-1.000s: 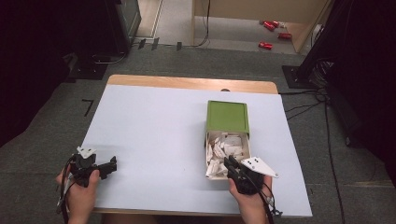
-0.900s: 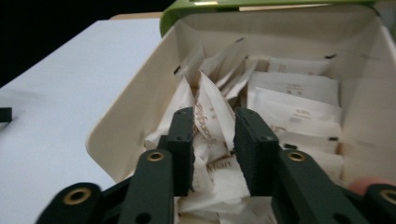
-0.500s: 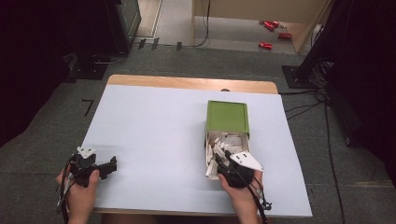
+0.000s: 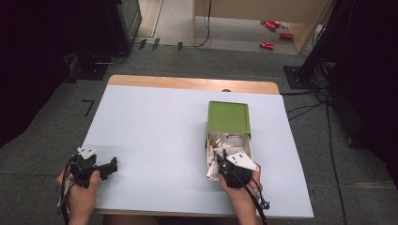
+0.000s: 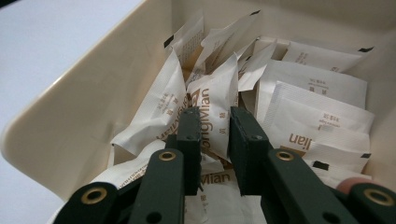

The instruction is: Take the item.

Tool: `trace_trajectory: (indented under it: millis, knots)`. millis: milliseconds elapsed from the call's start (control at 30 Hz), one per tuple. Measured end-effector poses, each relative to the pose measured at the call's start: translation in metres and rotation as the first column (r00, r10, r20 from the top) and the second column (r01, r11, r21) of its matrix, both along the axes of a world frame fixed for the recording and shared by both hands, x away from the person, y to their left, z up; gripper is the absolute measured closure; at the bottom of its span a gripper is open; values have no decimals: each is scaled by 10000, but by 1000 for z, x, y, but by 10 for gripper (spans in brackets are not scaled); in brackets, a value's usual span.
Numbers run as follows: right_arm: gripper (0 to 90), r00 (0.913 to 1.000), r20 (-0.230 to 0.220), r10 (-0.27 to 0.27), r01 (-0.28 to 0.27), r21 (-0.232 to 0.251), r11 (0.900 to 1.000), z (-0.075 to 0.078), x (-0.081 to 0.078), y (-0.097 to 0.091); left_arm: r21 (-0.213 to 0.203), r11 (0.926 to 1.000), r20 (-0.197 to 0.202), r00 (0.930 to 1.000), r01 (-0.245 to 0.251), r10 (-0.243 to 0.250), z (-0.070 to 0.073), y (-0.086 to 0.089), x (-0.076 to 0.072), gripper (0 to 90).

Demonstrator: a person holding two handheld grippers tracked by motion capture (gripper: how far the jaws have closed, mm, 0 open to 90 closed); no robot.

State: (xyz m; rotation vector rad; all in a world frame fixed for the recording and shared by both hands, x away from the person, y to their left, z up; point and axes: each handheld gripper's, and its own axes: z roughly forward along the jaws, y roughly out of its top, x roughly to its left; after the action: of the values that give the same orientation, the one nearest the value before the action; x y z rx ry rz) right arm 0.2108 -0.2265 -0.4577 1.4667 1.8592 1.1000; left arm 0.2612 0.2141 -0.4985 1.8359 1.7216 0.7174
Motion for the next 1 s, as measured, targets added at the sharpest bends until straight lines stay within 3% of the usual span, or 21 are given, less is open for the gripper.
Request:
trace_trajectory:
  millis: [167,1000]
  knots:
    - [803,10000,69,-36,35,118,9999,2,-2,-3,-3,10000,4,10000,-2,2,0,0,0,0]
    - [804,9978,659,3,-70,1002,9949,35,-15,-27,-1,10000,3,10000,-1,1,0,0,0,0]
